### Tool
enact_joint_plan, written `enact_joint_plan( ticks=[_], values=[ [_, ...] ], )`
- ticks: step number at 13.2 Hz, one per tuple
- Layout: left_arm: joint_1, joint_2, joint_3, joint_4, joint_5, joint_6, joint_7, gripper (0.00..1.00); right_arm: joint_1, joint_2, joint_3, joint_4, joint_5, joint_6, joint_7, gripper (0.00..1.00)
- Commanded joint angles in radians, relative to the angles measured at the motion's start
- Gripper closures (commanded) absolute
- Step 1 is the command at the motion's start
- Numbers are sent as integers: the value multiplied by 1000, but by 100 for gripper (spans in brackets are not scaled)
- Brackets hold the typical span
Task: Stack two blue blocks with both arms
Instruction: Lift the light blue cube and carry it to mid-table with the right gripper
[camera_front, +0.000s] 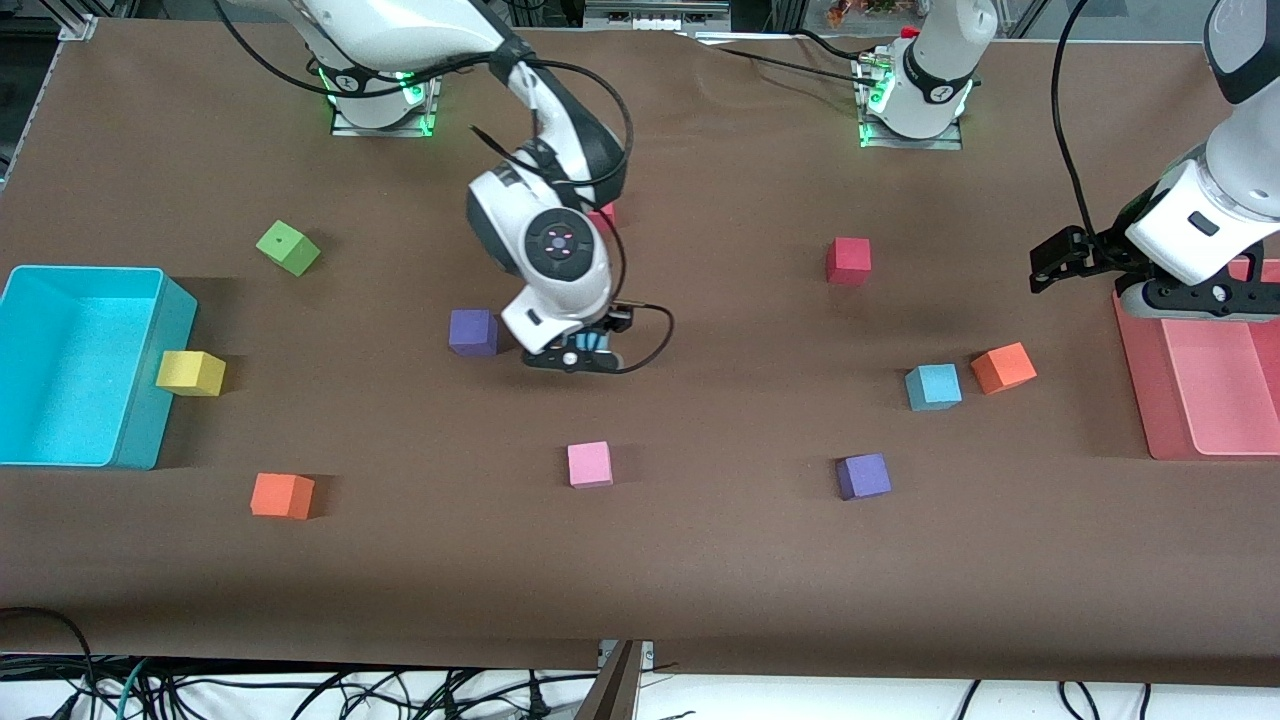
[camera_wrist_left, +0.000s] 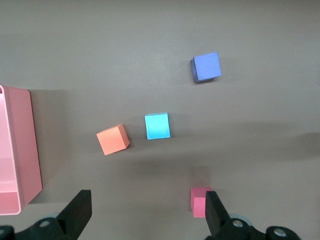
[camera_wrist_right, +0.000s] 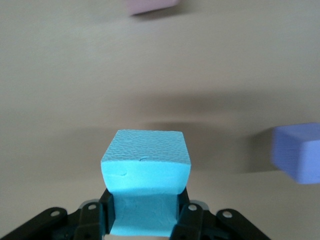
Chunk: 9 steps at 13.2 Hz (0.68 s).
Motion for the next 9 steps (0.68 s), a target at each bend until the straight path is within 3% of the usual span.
enact_joint_plan(
  ticks=[1, 9],
  values=[
    [-3, -6, 1, -6, 38, 13, 10, 0, 31, 105, -9, 142, 58, -17, 6, 100],
    [-5, -2, 1, -16, 62, 14, 10, 0, 94, 178, -9, 149, 63, 49, 10, 100]
  ],
)
